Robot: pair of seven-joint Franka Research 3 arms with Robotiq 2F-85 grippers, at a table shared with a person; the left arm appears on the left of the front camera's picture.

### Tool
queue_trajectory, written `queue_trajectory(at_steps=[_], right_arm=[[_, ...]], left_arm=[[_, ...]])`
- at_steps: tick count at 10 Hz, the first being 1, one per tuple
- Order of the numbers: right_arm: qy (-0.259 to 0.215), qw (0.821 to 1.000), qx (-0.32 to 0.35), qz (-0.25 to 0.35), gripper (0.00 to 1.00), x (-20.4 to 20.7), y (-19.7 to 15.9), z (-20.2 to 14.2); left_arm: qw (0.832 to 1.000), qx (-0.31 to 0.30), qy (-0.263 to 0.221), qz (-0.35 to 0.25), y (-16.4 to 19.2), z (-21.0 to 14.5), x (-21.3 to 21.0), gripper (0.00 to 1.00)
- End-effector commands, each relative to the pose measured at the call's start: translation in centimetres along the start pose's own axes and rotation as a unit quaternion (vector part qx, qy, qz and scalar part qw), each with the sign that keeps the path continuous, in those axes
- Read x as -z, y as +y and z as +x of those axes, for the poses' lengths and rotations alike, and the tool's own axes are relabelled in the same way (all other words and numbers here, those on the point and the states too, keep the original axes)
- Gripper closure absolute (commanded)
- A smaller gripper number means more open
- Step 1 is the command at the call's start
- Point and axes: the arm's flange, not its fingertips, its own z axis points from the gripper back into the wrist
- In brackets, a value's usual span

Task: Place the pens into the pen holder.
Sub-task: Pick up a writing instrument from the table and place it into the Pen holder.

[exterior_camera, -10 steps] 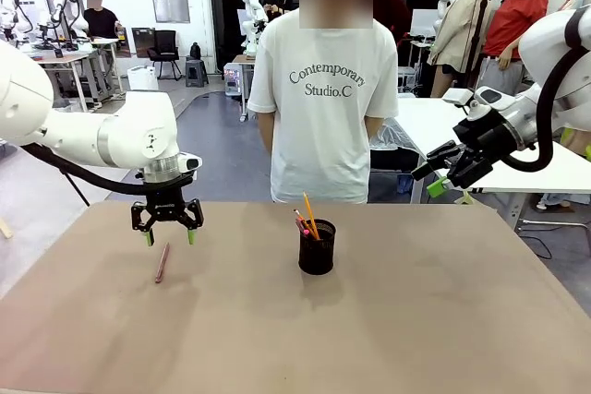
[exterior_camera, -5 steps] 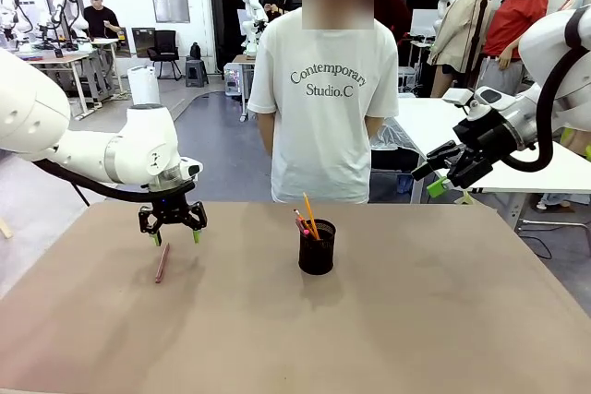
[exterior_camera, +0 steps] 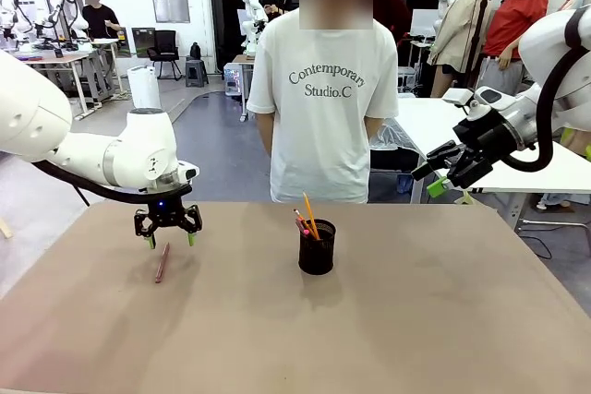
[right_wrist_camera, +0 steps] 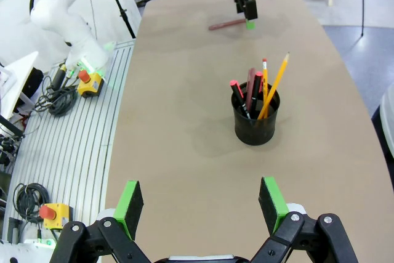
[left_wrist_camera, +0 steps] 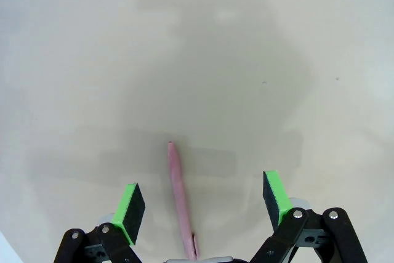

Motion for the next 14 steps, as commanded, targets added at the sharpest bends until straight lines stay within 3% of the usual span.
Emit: queue_trajectory(at_steps=[1,3,8,14], right_arm=[[-0.003,1.0,0.003,0.001,0.0,-0.1,0.2,0.1],[-0.003,1.0,0.003,0.001,0.0,-0.1,0.2,0.1],[-0.003,1.0,0.003,0.001,0.0,-0.1,0.2,0.1],[-0.003,1.0,0.003,0.001,0.0,-0.1,0.2,0.1]], left_arm=[[1.0,-0.014,-0.011,0.011,-0.3,0.3,0.8,0.0],[1.0,-0.024,-0.01,0.012,-0.1,0.5,1.4,0.0],[0.999,-0.03,0.011,0.021,0.5,0.4,1.4,0.99],[0.997,-0.023,0.033,0.059,0.7,-0.1,0.9,1.0]])
